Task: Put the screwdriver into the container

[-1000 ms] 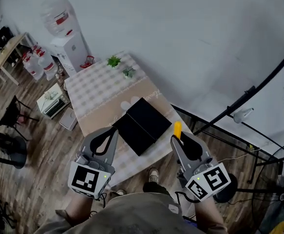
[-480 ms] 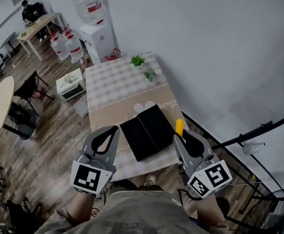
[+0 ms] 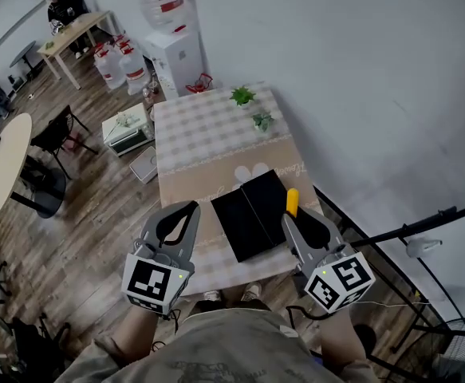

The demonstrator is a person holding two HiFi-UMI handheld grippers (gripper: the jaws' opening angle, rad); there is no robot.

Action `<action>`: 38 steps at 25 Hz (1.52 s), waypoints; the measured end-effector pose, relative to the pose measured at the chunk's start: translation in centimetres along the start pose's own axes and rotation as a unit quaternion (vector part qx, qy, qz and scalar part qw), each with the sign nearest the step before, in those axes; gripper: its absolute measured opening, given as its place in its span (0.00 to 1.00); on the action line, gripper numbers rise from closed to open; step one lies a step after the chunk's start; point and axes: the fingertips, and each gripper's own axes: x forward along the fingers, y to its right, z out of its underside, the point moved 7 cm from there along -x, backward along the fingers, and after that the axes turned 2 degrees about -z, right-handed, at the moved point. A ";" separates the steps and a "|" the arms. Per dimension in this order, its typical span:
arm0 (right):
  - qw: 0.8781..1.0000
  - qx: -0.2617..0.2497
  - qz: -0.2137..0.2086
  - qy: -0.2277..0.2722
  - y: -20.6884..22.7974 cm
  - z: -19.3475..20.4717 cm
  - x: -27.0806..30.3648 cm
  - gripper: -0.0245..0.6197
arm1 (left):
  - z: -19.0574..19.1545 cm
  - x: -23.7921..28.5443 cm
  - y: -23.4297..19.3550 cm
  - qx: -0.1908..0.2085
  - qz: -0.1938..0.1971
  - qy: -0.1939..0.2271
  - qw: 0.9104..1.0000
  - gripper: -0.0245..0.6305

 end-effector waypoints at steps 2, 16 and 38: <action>1.000 0.006 0.003 -0.017 0.0 1.2 1.4 0.20 | 1.1 0.2 -0.4 -0.008 0.002 -0.013 1.000 0.04; 0.972 0.042 0.002 -0.230 1.0 16.1 11.2 0.20 | 11.5 3.3 -1.2 -0.070 0.034 -0.126 0.989 0.04; 0.902 0.058 0.053 -0.424 4.2 31.0 18.3 0.21 | 21.9 3.4 -2.5 -0.203 0.036 -0.232 0.951 0.04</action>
